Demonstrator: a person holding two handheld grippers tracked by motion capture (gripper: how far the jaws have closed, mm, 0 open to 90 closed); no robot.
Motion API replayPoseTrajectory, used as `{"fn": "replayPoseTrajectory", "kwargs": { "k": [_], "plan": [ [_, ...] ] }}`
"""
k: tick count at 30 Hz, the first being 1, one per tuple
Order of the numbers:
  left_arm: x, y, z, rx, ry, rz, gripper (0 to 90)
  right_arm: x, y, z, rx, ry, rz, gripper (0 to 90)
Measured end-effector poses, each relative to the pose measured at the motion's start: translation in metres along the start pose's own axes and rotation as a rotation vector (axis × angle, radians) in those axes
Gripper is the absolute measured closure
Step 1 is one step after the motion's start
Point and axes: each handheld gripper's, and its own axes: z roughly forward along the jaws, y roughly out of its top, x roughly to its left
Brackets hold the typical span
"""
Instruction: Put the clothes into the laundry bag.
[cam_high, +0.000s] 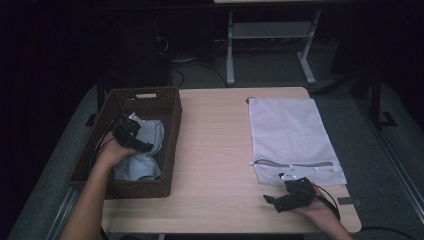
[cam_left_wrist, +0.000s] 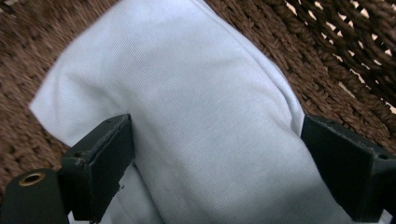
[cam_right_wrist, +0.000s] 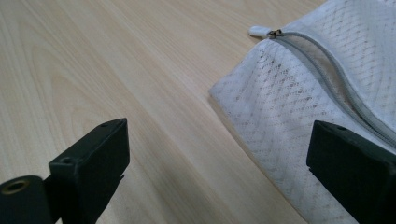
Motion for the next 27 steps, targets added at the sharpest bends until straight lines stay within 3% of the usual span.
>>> {"fn": "replayPoseTrajectory", "kwargs": {
  "k": [4, 11, 19, 23, 27],
  "plan": [
    [0.005, -0.004, 0.01, 0.041, -0.035, -0.054, 10.0, 0.002, 0.0, 0.0, 0.0, 0.003, -0.007, 5.4],
    [0.005, -0.007, 0.02, 0.078, -0.058, -0.069, 9.3, 0.002, 0.001, 0.0, 0.002, 0.004, -0.014, 5.6],
    [0.001, -0.007, 0.023, 0.085, -0.04, -0.059, 9.5, 0.003, 0.001, 0.001, 0.002, 0.004, -0.017, 5.8],
    [0.001, -0.005, 0.021, 0.093, -0.039, -0.047, 18.2, 0.004, 0.001, 0.001, 0.009, 0.0, -0.021, 5.9],
    [0.001, -0.004, 0.016, 0.107, -0.035, -0.043, 36.4, 0.003, 0.001, 0.001, 0.009, -0.004, -0.013, 6.0]
  ]
}}
